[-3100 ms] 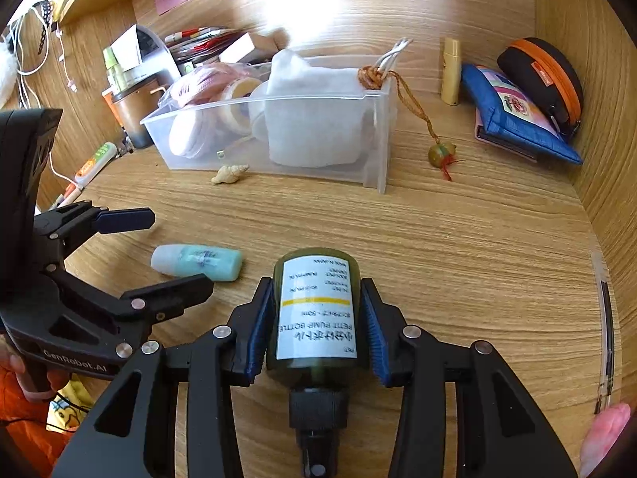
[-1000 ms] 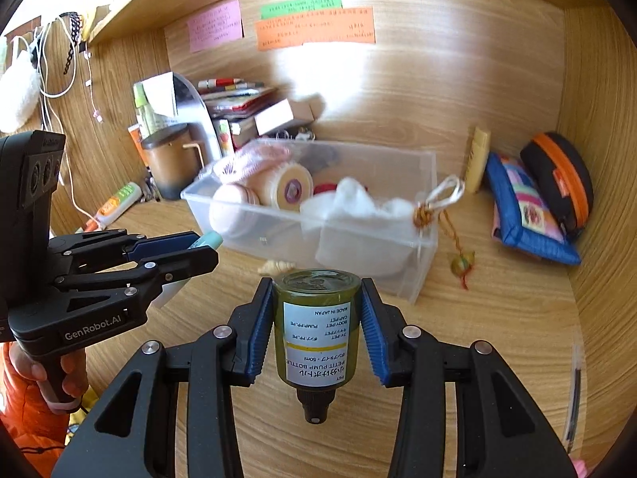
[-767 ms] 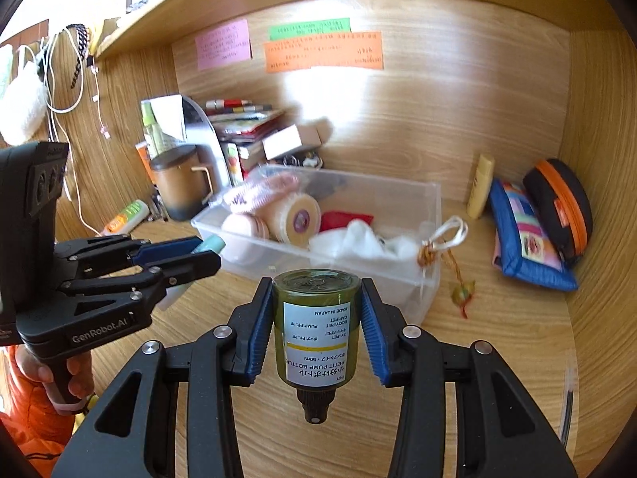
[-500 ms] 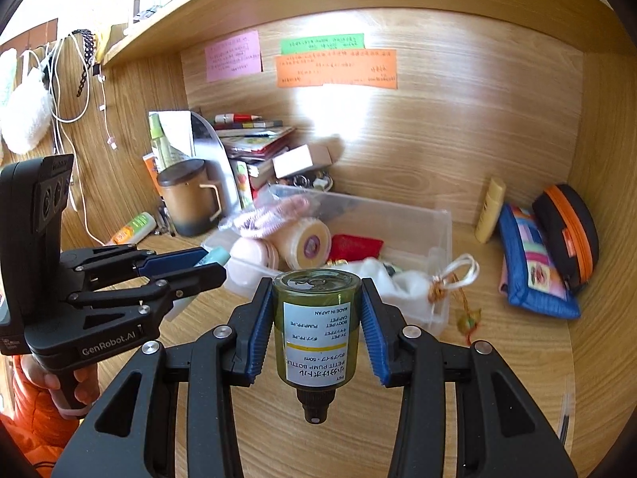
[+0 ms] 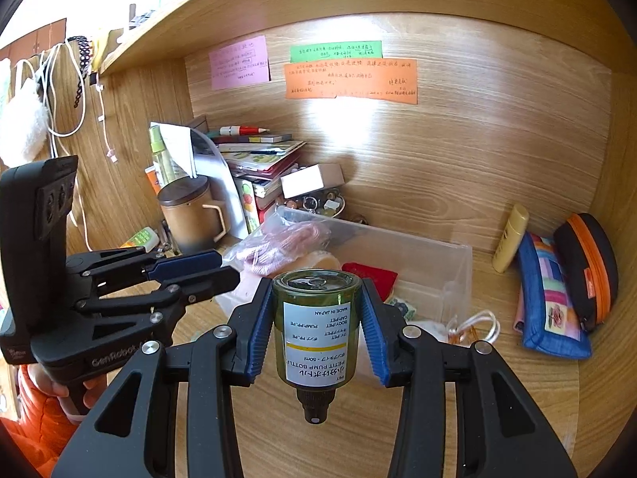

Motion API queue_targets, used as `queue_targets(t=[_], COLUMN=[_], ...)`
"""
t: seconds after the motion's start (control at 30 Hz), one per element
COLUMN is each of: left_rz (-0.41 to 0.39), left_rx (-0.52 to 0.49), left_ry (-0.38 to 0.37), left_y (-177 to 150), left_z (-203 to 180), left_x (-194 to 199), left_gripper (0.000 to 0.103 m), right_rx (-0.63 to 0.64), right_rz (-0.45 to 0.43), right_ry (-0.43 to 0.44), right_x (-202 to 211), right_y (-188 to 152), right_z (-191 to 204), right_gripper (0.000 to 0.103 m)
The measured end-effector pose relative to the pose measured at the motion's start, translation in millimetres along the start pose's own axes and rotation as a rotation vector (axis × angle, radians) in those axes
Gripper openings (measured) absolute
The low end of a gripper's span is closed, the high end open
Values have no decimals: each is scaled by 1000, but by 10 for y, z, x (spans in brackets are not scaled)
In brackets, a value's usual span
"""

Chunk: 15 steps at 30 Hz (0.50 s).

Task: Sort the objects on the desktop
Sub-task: 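Carry the pump bottle and light-blue tube over the clear box with both grippers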

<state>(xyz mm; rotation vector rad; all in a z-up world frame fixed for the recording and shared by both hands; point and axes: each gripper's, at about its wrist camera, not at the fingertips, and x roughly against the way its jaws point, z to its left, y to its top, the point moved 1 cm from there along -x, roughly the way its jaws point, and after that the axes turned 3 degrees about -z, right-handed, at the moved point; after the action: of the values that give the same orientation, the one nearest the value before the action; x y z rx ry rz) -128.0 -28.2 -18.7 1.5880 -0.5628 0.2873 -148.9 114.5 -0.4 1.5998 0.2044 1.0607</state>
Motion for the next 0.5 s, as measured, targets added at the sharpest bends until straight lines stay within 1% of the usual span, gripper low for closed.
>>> queue_targets(t=[0.1, 0.2, 0.3, 0.37, 0.47, 0.5], left_rz=[11, 34, 53, 72, 108, 118], left_rx=[3, 31, 20, 19, 29, 35], left_ry=[9, -7, 21, 27, 13, 7], left_y=[-55, -125, -221, -296, -421, -459], left_z=[49, 140, 192, 236, 299, 317], left_x=[9, 29, 72, 97, 103, 101], left_gripper=[24, 24, 24, 24, 24, 26], right_rx=[-16, -23, -32, -31, -36, -36], right_rz=[12, 21, 25, 26, 28, 28], right_ry=[7, 7, 4, 1, -6, -6], right_x=[-68, -111, -149, -168, -198, -205], right_y=[6, -6, 10, 24, 43, 49], right_z=[-47, -83, -113, -119, -127, -127], right_gripper=[38, 38, 38, 38, 38, 38])
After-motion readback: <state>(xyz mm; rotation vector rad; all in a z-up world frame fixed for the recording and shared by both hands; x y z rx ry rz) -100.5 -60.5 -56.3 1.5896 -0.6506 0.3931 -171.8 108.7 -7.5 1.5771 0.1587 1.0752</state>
